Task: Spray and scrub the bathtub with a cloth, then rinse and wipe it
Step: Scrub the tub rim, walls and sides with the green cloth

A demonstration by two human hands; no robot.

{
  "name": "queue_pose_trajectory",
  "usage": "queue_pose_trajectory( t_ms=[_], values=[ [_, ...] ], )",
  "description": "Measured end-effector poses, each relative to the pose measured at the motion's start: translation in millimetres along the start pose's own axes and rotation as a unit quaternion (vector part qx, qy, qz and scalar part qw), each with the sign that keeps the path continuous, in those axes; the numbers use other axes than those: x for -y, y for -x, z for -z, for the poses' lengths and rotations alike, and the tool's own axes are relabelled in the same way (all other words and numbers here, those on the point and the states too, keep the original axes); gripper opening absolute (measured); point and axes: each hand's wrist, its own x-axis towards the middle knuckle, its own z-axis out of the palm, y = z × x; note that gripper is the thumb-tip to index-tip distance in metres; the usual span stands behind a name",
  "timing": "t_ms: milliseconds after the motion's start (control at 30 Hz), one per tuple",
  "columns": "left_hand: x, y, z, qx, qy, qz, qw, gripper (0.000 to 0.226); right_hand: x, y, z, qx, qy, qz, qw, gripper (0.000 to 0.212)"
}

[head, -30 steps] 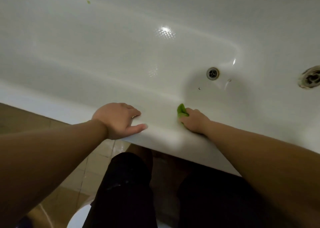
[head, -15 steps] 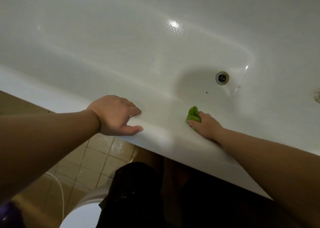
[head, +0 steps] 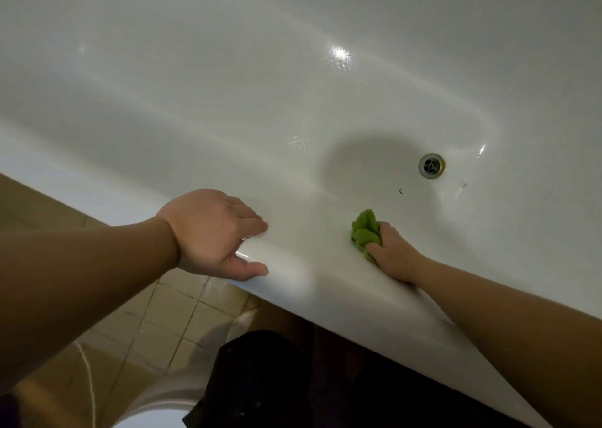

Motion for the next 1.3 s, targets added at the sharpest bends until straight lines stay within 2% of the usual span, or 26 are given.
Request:
queue_pose_trajectory(
  t_ms=[100, 167, 267, 333, 400, 467, 533, 633, 667, 733, 800, 933, 1000, 1033, 1133, 1167, 1300],
  values=[
    [-1, 2, -2, -0.022, -0.003, -0.013, 1.000, 0.094, 3, -44, -11, -0.033, 0.002, -0.098, 0.995, 0.062],
    [-1, 2, -3, -0.032, -0.003, -0.018, 0.999, 0.092, 21, -68, -21, -0.041, 0.006, -0.124, 0.991, 0.059],
    [-1, 1, -2, -0.027, 0.004, -0.016, 0.999, 0.092, 58, -79, -33, -0.030, 0.004, -0.044, 0.999, 0.054],
    [-1, 1, -2, -0.028, 0.004, -0.014, 1.000, 0.092, 72, -65, -35, -0.018, 0.005, 0.028, 0.999, 0.058],
    [-1, 1, -4, -0.040, 0.010, -0.012, 0.999, 0.089, 72, -41, -28, -0.004, -0.004, 0.092, 0.996, 0.061],
    [-1, 1, -5, -0.037, 0.008, -0.010, 0.999, 0.090, 53, -24, -19, 0.009, -0.018, 0.121, 0.992, 0.054],
    [-1, 0, -5, -0.024, 0.000, -0.004, 1.000, 0.092, 26, -22, -11, 0.018, 0.002, 0.095, 0.995, 0.052],
    [-1, -1, -5, -0.014, -0.004, -0.005, 1.000, 0.092, -8, -50, -8, 0.002, 0.038, -0.007, 0.999, 0.082],
    [-1, -1, -5, -0.016, 0.000, -0.007, 1.000, 0.092, -11, -63, -10, 0.002, 0.034, -0.041, 0.999, 0.085],
    [-1, -1, -5, -0.005, -0.002, -0.009, 1.000, 0.096, 2, -83, -17, -0.007, 0.028, -0.074, 0.997, 0.076],
    [0, -3, -7, 0.009, -0.005, -0.013, 1.000, 0.104, 32, -95, -24, -0.017, 0.018, -0.069, 0.997, 0.067],
    [1, -3, -8, -0.003, -0.001, -0.019, 1.000, 0.104, 96, -97, -33, -0.006, -0.040, -0.001, 0.999, 0.044],
    [0, -3, -8, -0.009, 0.003, -0.021, 1.000, 0.099, 119, -72, -33, 0.017, -0.076, 0.051, 0.996, 0.028],
    [0, -3, -9, -0.015, 0.004, -0.022, 1.000, 0.096, 124, -54, -31, 0.021, -0.081, 0.082, 0.993, 0.027],
    [-1, -2, -9, -0.031, 0.006, -0.016, 0.999, 0.091, 107, 9, -20, 0.011, -0.060, 0.140, 0.988, 0.043],
    [-1, -2, -7, -0.029, 0.003, -0.015, 0.999, 0.092, 90, 27, -14, 0.009, -0.057, 0.141, 0.988, 0.042],
    [-3, -3, -5, -0.019, -0.010, -0.003, 1.000, 0.097, 23, 29, 3, -0.006, 0.008, 0.048, 0.999, 0.032]
  ],
)
